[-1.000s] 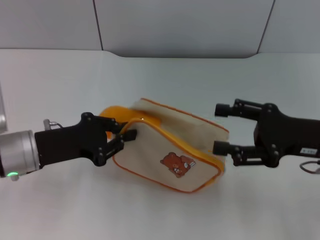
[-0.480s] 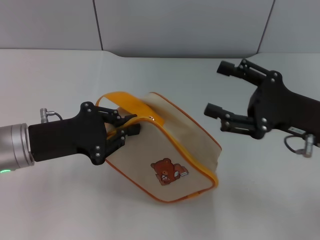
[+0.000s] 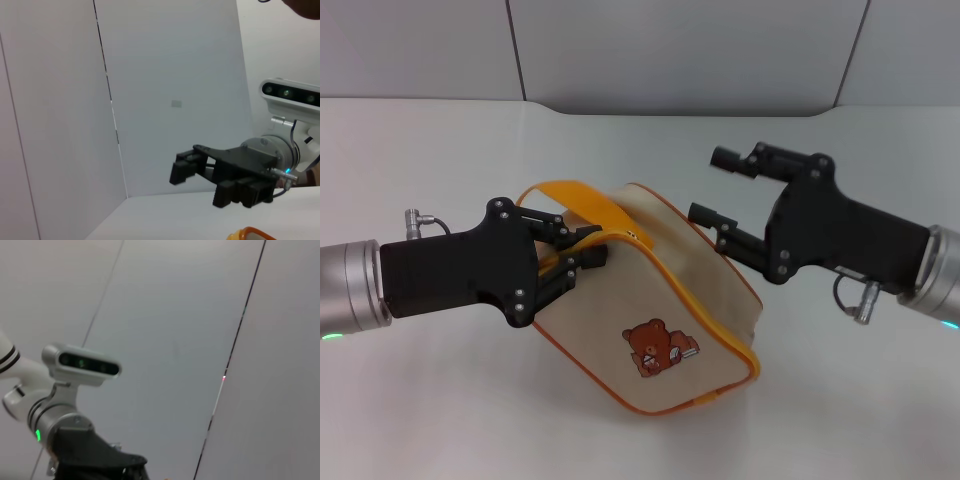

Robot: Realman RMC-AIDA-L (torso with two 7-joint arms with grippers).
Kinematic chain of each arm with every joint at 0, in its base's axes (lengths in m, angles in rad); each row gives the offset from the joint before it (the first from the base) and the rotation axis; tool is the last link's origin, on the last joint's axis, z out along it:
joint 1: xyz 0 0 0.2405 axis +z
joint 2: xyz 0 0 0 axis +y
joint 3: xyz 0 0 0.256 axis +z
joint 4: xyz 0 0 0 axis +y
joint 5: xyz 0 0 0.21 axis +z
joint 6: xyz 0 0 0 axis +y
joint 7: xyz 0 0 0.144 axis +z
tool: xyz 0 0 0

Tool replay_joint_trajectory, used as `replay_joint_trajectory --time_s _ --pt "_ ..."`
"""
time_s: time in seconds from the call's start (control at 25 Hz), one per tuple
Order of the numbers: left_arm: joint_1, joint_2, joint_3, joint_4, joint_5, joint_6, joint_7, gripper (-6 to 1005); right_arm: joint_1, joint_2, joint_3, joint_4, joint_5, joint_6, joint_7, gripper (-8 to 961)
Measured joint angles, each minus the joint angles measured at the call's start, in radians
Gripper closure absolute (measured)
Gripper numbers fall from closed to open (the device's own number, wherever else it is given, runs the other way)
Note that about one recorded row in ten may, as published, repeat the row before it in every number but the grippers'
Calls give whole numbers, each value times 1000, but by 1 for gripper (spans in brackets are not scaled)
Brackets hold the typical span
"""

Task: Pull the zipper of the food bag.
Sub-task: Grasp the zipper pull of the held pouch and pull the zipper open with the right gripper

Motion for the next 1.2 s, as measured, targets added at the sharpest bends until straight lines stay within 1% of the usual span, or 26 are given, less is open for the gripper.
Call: replay_joint_trajectory --time_s 0.16,0.24,0.36,0.44,0.8,1.12,1.2 --pt "0 0 1 0 0 0 0 889 12 0 -44 11 -1 24 -12 327" --pt "0 0 4 0 0 0 0 890 22 2 -89 13 -1 41 -14 403" --pt "0 -1 5 0 0 0 0 891 27 3 -114 13 -1 53 -15 517" --pt "0 -2 5 0 0 0 0 891 36 5 -147 20 3 72 -18 521" --pt "0 -8 7 0 5 3 0 893 79 6 -165 100 2 99 -92 529" --pt "4 -8 7 0 3 10 0 899 90 6 -186 105 0 108 -94 530" --pt "5 -8 7 0 3 11 0 900 91 6 -197 105 0 109 -105 587"
